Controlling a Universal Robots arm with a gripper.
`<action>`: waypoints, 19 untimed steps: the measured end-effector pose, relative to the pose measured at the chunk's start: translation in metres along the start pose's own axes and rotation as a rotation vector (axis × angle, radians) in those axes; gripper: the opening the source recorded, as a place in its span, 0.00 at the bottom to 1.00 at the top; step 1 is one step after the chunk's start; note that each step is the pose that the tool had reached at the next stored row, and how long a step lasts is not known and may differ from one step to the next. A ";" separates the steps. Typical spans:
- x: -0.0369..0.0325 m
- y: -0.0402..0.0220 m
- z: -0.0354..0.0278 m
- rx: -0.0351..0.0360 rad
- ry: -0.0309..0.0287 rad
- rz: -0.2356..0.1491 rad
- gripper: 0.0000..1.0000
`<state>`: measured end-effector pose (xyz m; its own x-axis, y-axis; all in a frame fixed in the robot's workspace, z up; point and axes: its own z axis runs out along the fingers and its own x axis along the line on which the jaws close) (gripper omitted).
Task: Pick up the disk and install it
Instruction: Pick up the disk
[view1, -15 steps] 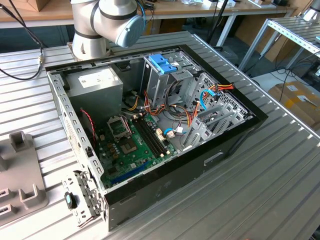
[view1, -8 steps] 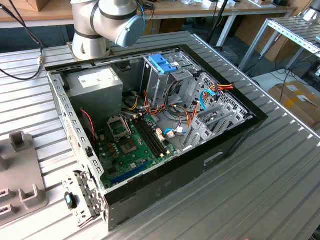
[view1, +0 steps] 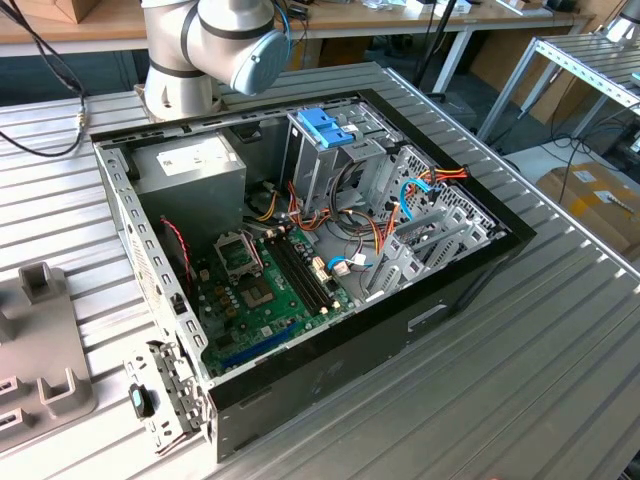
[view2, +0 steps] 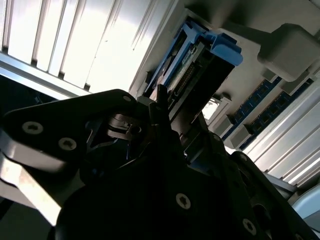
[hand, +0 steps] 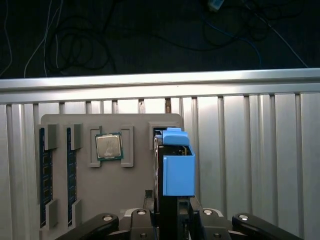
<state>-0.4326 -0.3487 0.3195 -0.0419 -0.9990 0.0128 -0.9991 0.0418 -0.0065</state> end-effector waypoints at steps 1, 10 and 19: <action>0.0000 0.0000 -0.0016 0.0000 0.0001 0.000 0.35; 0.0003 -0.0002 -0.0255 0.0001 0.0038 0.000 0.35; 0.0005 -0.0002 -0.0360 0.0002 0.0067 0.000 0.35</action>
<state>-0.4326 -0.3487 0.3555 -0.0418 -0.9989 0.0196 -0.9991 0.0417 -0.0067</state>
